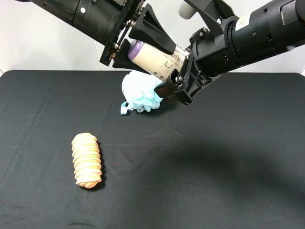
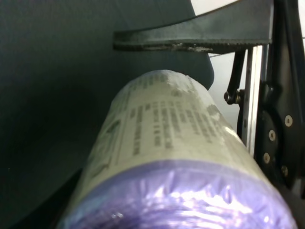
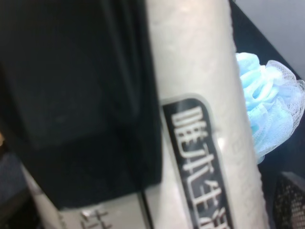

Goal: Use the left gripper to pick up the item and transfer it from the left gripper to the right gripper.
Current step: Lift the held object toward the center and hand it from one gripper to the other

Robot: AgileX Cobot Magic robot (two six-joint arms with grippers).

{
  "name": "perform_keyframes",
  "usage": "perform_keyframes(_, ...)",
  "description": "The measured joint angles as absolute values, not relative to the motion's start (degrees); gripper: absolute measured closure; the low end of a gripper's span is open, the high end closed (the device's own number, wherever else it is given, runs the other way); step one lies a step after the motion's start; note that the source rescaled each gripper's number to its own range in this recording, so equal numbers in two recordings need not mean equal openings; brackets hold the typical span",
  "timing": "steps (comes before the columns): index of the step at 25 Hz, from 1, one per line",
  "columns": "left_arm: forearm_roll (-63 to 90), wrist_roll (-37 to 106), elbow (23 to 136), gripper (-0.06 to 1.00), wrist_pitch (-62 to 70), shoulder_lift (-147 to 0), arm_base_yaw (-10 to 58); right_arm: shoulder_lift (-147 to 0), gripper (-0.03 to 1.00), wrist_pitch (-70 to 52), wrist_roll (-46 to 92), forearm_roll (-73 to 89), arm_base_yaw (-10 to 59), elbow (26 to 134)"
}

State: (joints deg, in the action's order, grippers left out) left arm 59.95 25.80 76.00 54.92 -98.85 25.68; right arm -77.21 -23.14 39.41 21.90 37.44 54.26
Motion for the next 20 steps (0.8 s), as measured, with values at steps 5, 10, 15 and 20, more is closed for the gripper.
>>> perform_keyframes(5,60.12,25.8,76.0,0.94,54.66,-98.85,25.68,-77.21,0.91,-23.19,40.45,21.96,37.44,54.26)
perform_keyframes(10,59.99,25.8,76.0,0.94,54.6,-98.85,25.68,-77.21,0.91,-23.19,40.81,21.96,37.44,54.26)
perform_keyframes(15,59.78,25.8,76.0,0.94,54.43,-98.85,25.68,-77.21,0.91,-23.19,40.87,21.91,37.44,54.26)
perform_keyframes(20,59.78,25.8,76.0,0.94,54.43,-98.85,25.68,-77.26,0.92,-23.19,40.88,21.91,37.44,54.26)
